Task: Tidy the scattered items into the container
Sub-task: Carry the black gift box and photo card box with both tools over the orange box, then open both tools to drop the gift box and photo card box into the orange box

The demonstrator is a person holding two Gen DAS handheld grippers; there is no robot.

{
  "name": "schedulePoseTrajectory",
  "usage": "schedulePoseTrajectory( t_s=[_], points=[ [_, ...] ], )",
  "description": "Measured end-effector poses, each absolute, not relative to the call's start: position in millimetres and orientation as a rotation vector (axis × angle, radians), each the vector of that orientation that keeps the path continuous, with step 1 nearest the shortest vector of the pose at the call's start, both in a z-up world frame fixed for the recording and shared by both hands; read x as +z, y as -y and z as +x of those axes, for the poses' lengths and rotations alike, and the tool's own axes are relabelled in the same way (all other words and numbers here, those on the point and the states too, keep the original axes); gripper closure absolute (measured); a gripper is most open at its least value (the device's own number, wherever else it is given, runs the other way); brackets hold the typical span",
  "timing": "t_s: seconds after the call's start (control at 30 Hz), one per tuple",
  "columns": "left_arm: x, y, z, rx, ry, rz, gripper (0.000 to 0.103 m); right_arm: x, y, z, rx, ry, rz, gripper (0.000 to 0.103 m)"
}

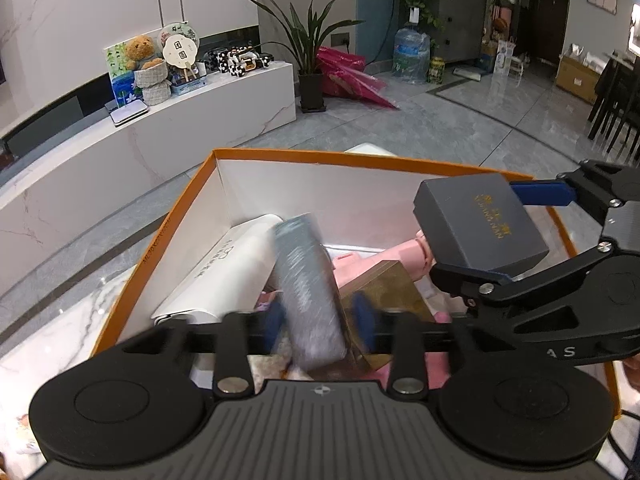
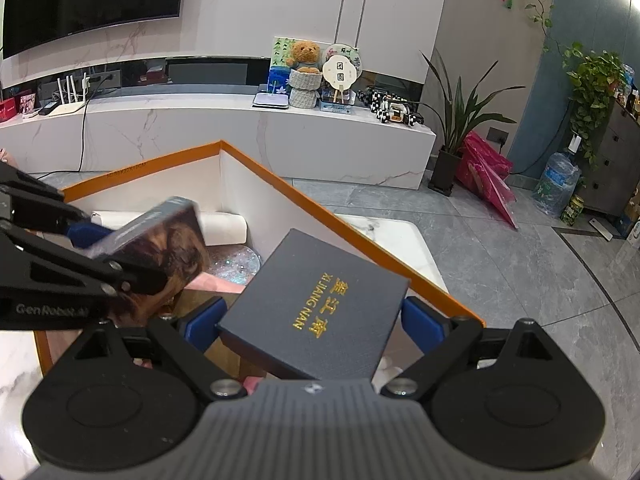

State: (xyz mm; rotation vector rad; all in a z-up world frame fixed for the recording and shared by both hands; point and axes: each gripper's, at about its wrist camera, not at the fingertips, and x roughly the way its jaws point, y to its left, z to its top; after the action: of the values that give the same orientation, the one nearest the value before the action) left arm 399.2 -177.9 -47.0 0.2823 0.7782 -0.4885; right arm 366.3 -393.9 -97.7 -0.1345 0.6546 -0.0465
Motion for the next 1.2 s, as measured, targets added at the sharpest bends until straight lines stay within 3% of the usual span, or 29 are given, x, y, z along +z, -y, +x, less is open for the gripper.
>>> schedulePoseTrajectory(
  t_s=[0.37, 1.2],
  points=[
    [-35.3, 171.0, 393.1, -0.446, -0.729, 0.282, 0.014, -90.9, 398.2, 361.7, -0.038, -0.646, -0.101, 0.008],
    [5.6, 166.0, 381.2, -0.444, -0.635, 0.253, 0.013, -61.0, 393.6, 338.1, -0.039, -0.571, -0.101, 0.007]
  ],
)
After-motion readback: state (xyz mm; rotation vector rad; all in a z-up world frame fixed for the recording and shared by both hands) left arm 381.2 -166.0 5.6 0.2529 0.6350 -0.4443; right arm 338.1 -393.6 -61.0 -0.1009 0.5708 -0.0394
